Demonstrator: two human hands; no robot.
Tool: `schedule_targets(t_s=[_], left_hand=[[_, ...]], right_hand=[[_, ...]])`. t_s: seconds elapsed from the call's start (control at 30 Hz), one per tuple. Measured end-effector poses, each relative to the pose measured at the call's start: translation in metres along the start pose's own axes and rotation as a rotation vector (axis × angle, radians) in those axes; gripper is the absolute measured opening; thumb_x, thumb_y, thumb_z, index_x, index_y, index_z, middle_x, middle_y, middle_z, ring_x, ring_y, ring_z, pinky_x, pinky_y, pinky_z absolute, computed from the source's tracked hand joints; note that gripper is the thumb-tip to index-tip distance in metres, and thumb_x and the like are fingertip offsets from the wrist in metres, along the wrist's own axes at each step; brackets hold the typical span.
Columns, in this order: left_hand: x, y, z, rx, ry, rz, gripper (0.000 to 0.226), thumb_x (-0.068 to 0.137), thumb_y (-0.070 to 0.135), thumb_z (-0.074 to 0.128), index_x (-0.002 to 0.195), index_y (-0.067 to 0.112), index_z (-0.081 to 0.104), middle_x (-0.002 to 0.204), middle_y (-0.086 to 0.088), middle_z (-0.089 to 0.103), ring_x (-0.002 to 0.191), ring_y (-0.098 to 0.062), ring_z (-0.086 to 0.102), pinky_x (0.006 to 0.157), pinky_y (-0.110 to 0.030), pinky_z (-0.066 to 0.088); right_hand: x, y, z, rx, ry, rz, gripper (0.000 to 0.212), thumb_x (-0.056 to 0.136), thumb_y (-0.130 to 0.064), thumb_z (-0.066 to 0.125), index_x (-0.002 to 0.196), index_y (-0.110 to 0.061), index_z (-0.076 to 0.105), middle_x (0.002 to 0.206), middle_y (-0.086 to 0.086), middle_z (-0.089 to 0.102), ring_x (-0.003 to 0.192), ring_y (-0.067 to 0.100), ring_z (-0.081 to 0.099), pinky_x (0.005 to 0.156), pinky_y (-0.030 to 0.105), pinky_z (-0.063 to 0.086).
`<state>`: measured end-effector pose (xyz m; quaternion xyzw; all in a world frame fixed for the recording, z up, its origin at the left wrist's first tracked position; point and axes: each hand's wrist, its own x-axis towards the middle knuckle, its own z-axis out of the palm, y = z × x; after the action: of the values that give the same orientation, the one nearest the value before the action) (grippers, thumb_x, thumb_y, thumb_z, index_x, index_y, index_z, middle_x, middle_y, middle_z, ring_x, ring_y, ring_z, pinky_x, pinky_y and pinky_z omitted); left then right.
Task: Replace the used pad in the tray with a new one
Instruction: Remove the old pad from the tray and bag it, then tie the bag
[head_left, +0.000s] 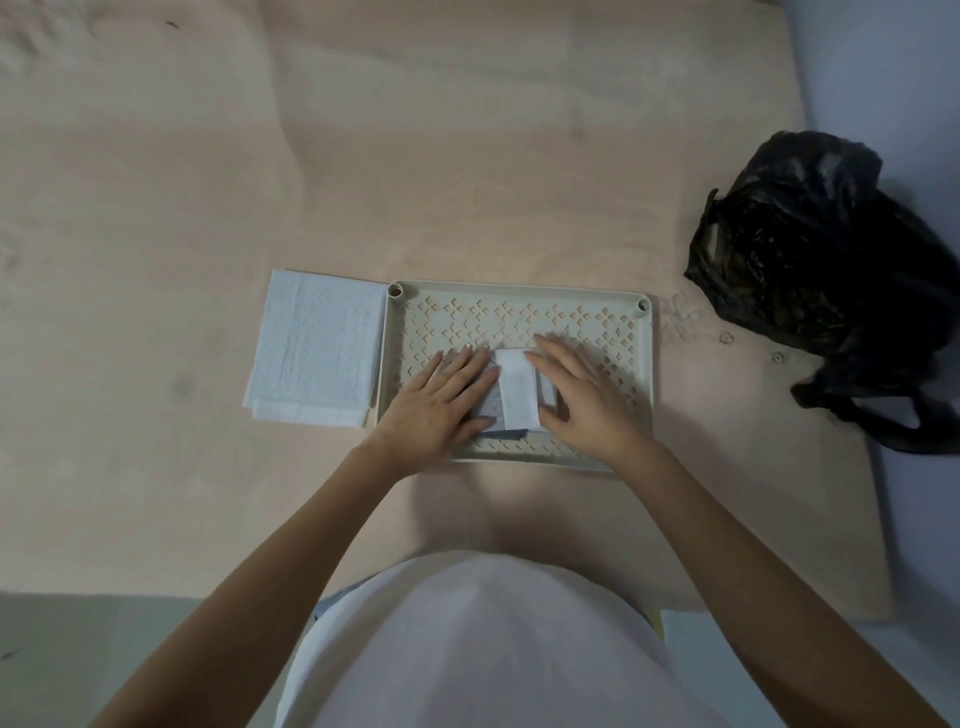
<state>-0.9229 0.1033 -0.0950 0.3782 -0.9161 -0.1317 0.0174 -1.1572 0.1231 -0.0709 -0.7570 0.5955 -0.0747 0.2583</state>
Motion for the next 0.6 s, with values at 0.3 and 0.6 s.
schedule_targets(t_s=[0.3,0.6], left_hand=[[0.010,-0.021,0.003,0.153,-0.070,0.069,0.073,0.096,0.059,0.007,0.149,0.009,0.021,0.155,-0.014,0.022,0.143,-0.028,0.022,0.118,-0.045,0.012],[0.044,-0.045,-0.016,0.216,-0.067,0.121,0.075,0.097,0.055,0.001,0.148,0.005,0.023,0.154,-0.017,0.025,0.143,-0.030,0.023,0.118,-0.044,0.011]], right_hand=[[0.000,0.004,-0.008,-0.365,-0.128,-0.244,0.060,0.100,-0.045,0.008,0.148,-0.013,0.023,0.157,0.001,0.014,0.146,0.014,0.005,0.118,0.037,0.003],[0.026,0.006,-0.002,-0.554,-0.211,-0.217,0.065,0.097,-0.050,0.002,0.150,-0.011,0.007,0.158,0.006,0.002,0.146,0.019,-0.002,0.117,0.039,-0.004]])
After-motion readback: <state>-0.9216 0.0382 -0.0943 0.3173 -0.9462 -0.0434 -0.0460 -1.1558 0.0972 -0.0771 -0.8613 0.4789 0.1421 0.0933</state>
